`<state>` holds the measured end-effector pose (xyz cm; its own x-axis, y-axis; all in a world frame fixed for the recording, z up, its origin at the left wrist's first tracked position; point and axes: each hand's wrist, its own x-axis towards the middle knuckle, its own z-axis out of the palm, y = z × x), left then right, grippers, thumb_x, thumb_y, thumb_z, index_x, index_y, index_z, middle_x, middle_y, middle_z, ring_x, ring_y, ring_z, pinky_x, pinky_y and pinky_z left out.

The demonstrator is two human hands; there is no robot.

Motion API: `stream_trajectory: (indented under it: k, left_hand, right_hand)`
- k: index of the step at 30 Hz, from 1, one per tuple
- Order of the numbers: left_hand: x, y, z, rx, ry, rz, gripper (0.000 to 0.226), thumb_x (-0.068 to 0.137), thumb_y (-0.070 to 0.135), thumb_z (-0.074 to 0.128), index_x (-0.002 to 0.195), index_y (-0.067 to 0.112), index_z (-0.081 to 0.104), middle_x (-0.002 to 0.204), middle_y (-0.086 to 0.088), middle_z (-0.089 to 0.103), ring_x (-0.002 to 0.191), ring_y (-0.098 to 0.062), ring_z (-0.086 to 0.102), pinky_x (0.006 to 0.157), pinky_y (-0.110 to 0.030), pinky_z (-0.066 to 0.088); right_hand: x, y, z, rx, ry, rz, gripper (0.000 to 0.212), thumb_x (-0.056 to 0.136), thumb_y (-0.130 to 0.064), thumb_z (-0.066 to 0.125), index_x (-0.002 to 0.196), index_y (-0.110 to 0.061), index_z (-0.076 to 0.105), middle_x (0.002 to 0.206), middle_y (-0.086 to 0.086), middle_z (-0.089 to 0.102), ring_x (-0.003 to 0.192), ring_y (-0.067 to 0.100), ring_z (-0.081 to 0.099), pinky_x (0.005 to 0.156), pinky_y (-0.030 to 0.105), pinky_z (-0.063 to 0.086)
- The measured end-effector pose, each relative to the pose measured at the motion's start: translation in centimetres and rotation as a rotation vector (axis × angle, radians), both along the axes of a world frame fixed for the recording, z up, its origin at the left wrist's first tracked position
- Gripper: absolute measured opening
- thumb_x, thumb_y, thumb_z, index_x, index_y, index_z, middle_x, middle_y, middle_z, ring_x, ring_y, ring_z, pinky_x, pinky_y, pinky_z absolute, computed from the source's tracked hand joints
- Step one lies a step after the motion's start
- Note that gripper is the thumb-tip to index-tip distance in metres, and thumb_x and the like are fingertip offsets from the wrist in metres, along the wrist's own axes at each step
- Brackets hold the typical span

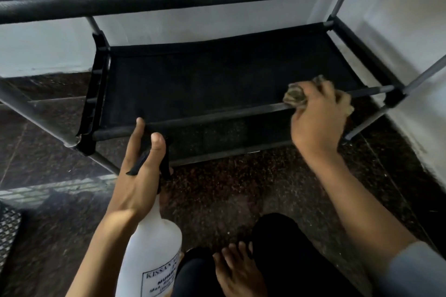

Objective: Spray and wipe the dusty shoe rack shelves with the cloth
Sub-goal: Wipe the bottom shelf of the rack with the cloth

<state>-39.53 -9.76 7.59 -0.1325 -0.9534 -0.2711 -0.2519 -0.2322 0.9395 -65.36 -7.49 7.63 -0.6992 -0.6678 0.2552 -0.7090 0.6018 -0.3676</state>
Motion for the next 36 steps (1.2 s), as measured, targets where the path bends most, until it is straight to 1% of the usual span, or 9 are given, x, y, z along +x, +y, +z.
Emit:
stream_trajectory:
  k: [5,9,12,18,20,23,25,29,36]
  left_hand:
    - [-0.9,-0.1,0.2,0.082,0.035,-0.010,0.080,0.055,0.092,0.047,0.125,0.082,0.010,0.154,-0.001,0.038,0.142,-0.030,0.034,0.115,-0.055,0.025]
    - [-2.3,0.2,0.0,0.079,-0.013,0.051,0.070,0.082,0.073,0.041,0.142,0.066,0.005,0.154,0.002,0.037,0.141,-0.025,0.035,0.115,-0.045,0.027]
    - [-2.5,0.3,0.5,0.086,-0.019,0.083,0.062,0.088,0.069,0.042,0.140,0.068,0.008,0.152,0.000,0.041,0.139,-0.028,0.037,0.114,-0.046,0.029]
    - [-2.2,0.2,0.3,0.043,-0.080,0.081,0.075,0.047,0.096,0.050,0.114,0.088,0.017,0.132,-0.001,0.061,0.124,-0.043,0.053,0.099,-0.062,0.043]
    - [-4.2,1.2,0.9,-0.014,-0.038,0.031,0.082,0.059,0.085,0.048,0.136,0.060,0.035,0.095,0.008,0.073,0.083,-0.023,0.069,0.065,-0.036,0.057]
    - [-7.9,2.2,1.8,-0.073,-0.017,-0.145,0.078,0.075,0.077,0.044,0.097,0.004,0.062,0.066,-0.015,0.064,0.035,-0.017,0.049,0.034,-0.020,0.036]
    - [-10.2,2.7,2.3,-0.062,0.002,-0.250,0.088,0.071,0.079,0.039,0.081,-0.005,0.060,0.062,-0.025,0.054,0.033,-0.017,0.044,0.036,-0.020,0.036]
    - [-13.1,2.3,2.4,0.044,-0.046,-0.259,0.093,0.056,0.083,0.032,0.085,-0.001,0.061,0.053,-0.007,0.051,0.032,-0.010,0.045,0.036,-0.015,0.038]
    - [-14.5,2.2,1.6,0.038,-0.165,-0.320,0.092,0.058,0.086,0.026,0.081,0.006,0.063,0.063,-0.005,0.059,0.037,-0.009,0.052,0.051,-0.022,0.042]
  right_hand:
    - [9.5,-0.3,-1.8,-0.175,-0.167,0.430,0.061,0.081,0.001,0.052,0.136,-0.023,0.044,0.136,0.006,0.032,0.118,0.029,0.029,0.088,0.023,0.022]
    - [10.4,0.1,-3.1,-0.227,-0.241,0.696,0.062,0.089,-0.002,0.054,0.145,-0.022,0.037,0.134,0.006,0.032,0.114,0.026,0.035,0.086,0.030,0.046]
    - [5.0,1.3,-4.4,-0.498,-0.274,0.487,0.052,0.091,-0.001,0.052,0.139,-0.020,0.047,0.121,0.003,0.044,0.108,0.021,0.048,0.095,0.031,0.046]
    - [-2.0,1.9,-4.2,-0.684,-0.455,0.161,0.054,0.081,0.018,0.051,0.130,-0.005,0.054,0.112,0.001,0.044,0.106,0.012,0.053,0.096,0.005,0.036]
    - [-2.1,2.4,-3.6,-0.828,-0.597,-0.032,0.047,0.083,0.014,0.056,0.127,-0.005,0.057,0.114,0.005,0.051,0.098,0.003,0.056,0.094,0.006,0.040]
    - [-4.0,4.6,-3.3,-1.021,-0.662,-0.277,0.044,0.084,0.005,0.062,0.126,-0.009,0.059,0.119,0.011,0.059,0.102,0.007,0.060,0.096,0.019,0.046]
    - [-4.9,6.1,-3.0,-1.032,-0.659,-0.320,0.043,0.085,0.001,0.062,0.126,-0.013,0.059,0.120,0.009,0.060,0.107,0.011,0.061,0.096,0.021,0.047]
    - [-5.2,7.2,-3.0,-1.034,-0.695,-0.289,0.043,0.087,0.000,0.061,0.124,-0.021,0.060,0.122,0.006,0.060,0.109,0.010,0.060,0.095,0.023,0.049]
    - [-3.9,6.7,-3.6,-0.969,-0.744,-0.207,0.045,0.087,0.005,0.058,0.126,-0.017,0.059,0.119,0.006,0.059,0.108,0.008,0.060,0.100,0.030,0.048]
